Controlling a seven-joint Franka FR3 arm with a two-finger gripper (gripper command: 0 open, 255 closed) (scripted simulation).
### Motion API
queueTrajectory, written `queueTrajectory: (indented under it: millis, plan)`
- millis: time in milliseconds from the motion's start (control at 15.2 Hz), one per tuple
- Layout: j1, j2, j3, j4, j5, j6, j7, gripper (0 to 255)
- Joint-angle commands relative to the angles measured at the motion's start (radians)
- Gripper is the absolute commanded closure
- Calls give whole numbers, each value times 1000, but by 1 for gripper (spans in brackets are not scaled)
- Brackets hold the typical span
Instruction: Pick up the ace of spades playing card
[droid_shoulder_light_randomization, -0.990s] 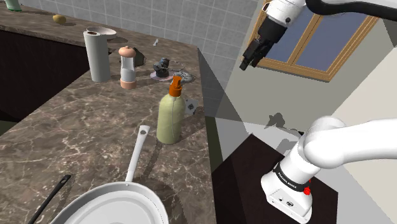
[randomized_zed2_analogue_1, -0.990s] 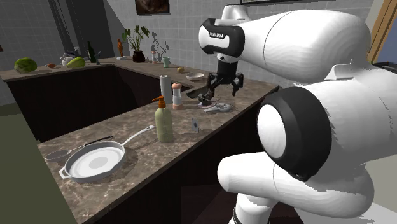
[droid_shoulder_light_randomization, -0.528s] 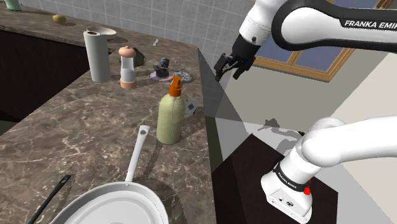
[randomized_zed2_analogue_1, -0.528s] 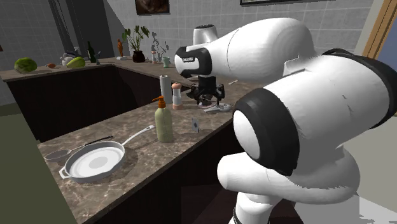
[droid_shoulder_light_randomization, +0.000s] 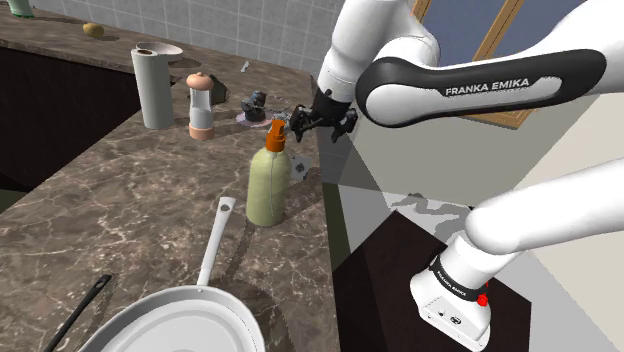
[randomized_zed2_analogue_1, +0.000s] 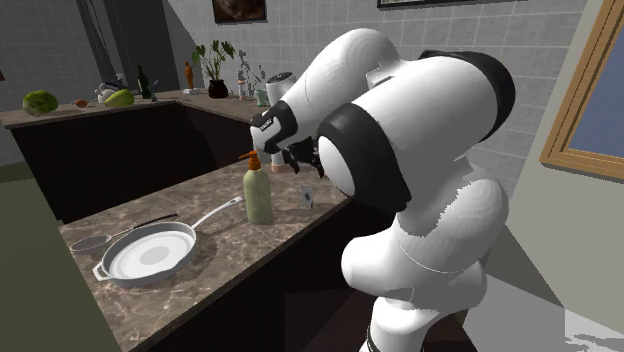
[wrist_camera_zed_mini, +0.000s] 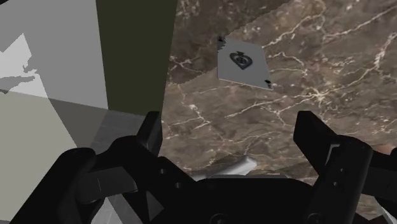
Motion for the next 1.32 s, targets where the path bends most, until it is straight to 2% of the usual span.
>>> queueTrajectory:
  millis: [0, 528, 660, 726, 1254]
  plan:
    - [-91, 85, 107, 47, -71, 31, 156, 0]
    - [-130, 137, 166, -12, -116, 131, 224, 0]
    - [-130, 137, 166, -12, -116, 131, 223, 0]
    - [-129, 135, 165, -12, -115, 129, 223, 255]
    - [-127, 133, 163, -15, -113, 130, 221, 255]
